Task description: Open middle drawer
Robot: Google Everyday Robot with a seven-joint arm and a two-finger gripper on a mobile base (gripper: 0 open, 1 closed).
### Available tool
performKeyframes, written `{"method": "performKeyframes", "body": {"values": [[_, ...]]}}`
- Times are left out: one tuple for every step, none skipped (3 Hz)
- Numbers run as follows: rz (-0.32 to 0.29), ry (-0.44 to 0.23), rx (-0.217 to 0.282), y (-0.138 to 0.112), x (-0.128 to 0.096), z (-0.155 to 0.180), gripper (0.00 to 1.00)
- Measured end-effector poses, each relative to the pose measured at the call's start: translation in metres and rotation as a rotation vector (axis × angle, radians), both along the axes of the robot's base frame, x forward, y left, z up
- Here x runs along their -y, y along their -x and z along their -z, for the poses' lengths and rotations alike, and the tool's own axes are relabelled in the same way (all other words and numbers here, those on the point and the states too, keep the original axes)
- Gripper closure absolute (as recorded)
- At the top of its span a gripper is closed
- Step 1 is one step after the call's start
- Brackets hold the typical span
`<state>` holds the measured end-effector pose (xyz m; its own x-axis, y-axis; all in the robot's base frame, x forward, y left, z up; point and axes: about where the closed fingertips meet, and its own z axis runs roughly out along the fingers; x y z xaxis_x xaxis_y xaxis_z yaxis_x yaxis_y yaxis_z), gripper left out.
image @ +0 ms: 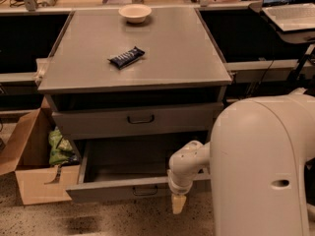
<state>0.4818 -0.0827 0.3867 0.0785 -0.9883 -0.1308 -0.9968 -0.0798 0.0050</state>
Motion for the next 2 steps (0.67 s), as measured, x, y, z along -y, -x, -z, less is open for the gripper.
{"method": "performKeyframes", "body": {"values": [[-0.003,-0.004,0.0,0.0019,-0.0009,-0.0046,0.42],[-0.003,-0.004,0.0,0.0011,-0.0007,-0.0062,0.66]]}}
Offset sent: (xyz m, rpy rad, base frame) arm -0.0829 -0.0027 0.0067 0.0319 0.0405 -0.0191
